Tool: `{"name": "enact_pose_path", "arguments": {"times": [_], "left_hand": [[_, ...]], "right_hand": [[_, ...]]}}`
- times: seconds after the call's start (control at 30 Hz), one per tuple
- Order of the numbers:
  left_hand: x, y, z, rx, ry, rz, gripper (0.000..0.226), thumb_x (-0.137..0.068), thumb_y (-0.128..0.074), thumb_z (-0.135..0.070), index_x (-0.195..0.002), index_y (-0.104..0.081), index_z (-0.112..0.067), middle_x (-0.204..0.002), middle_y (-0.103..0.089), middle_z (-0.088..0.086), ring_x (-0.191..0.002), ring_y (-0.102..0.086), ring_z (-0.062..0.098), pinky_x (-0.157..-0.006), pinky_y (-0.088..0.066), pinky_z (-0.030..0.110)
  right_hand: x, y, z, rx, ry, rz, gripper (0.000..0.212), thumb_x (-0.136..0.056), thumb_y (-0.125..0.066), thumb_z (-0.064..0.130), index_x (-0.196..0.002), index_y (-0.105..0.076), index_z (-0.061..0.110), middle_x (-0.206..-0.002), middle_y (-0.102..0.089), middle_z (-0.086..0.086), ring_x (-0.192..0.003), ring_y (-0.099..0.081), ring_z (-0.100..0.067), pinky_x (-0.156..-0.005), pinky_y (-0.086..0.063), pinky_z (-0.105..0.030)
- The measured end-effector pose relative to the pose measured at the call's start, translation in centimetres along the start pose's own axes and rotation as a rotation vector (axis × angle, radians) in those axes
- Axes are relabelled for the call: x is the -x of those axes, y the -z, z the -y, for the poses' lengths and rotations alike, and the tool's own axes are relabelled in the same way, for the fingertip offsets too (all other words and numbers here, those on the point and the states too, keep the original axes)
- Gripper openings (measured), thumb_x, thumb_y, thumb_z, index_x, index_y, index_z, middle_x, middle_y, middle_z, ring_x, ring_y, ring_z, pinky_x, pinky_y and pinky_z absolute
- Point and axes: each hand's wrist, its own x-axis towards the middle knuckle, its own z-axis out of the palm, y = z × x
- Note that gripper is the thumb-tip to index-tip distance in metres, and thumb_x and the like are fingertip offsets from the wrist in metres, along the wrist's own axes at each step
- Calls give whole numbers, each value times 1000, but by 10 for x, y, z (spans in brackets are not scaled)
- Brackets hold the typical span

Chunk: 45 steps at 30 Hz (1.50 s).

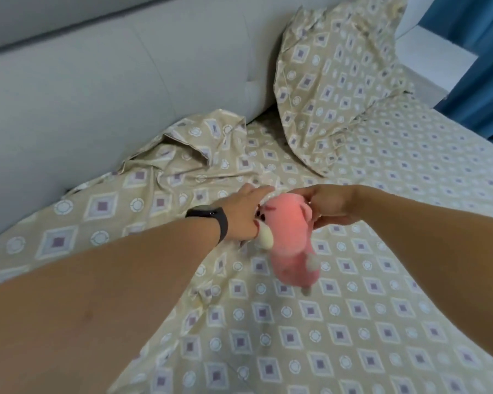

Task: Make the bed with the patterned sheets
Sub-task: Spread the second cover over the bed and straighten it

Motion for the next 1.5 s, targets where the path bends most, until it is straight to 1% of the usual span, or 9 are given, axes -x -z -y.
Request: {"name": "enact_pose_path", "arguments": {"times": [0.1, 0.23, 0.37, 0.5, 0.63, 0.8, 0.97, 1.13, 1.5], "left_hand": [[-5, -28, 1, 448, 78, 238, 122, -75, -84, -15, -157, 3, -37, -149, -34, 6, -123, -50, 30, -104, -48, 44], [-3, -56, 30, 531, 139, -7, 127, -57, -97, -38, -152, -13, -31, -140, -31, -5, -124, -44, 18, -109, -43, 40], [-2, -68, 22, 560, 220, -198, 98, -44, -82, -76, -123, -44, -32, -118, -60, -7, -102, -64, 19, -90, -56, 44], [1, -63, 6, 492, 338, -347, 88, -48, -68, -88, -109, -54, -27, -100, -66, -7, -89, -67, 20, -80, -58, 40], [4, -57, 14, 495, 460, -307, 100, -53, -61, -91, -124, -46, -22, -108, -65, -1, -91, -65, 26, -81, -57, 43], [22, -35, -7, 255, 463, -330, 104, -60, -54, -93, -136, -30, -27, -105, -64, 3, -93, -65, 33, -76, -54, 40], [90, 8, -64, 35, 391, -301, 87, -78, -43, -87, -139, -34, -26, -112, -67, 5, -98, -66, 33, -73, -48, 36], [213, 46, -176, 52, 267, -224, 70, -81, -34, -79, -135, -39, -35, -123, -64, 2, -104, -63, 32, -87, -54, 42], [444, 3, -457, -71, -5, -166, 35, -93, -51, -51, -119, -54, -28, -89, -68, -4, -77, -68, 18, -73, -59, 37]], "right_hand": [[-19, -22, -1, -172, 30, -179, 62, -88, -27, -21, -107, -72, 16, -98, -70, -6, -89, -66, -21, -67, -56, -28], [-51, -40, -19, -273, 21, -449, 44, -97, -36, -4, -115, -68, 20, -110, -63, -6, -98, -58, -25, -76, -50, -37], [-62, -48, -23, -59, -192, -776, 45, -107, -33, 31, -117, -64, 1, -119, -65, -21, -107, -61, -37, -94, -51, -45], [-68, -58, -7, -360, -179, -630, 56, -106, -29, 48, -126, -62, 8, -129, -63, -15, -115, -59, -32, -106, -46, -47], [-61, -65, 0, -216, -133, -699, 75, -105, -14, 59, -140, -54, 6, -139, -56, -17, -123, -56, -38, -95, -47, -45], [-17, -74, -5, 29, -58, -746, 70, -108, -14, 53, -142, -50, 5, -142, -55, -18, -131, -50, -36, -104, -38, -40], [95, -82, 1, 122, 0, -736, 62, -108, -20, 50, -136, -55, 7, -132, -60, -15, -122, -55, -33, -93, -39, -36], [292, -100, 5, 124, 166, -789, 49, -108, -27, 49, -87, -58, 17, -91, -62, -4, -83, -58, -20, -72, -40, -33], [634, -179, -80, 289, 125, -971, 40, -104, -37, 47, -116, -64, 20, -122, -55, -1, -95, -59, -20, -82, -48, -37]]}}
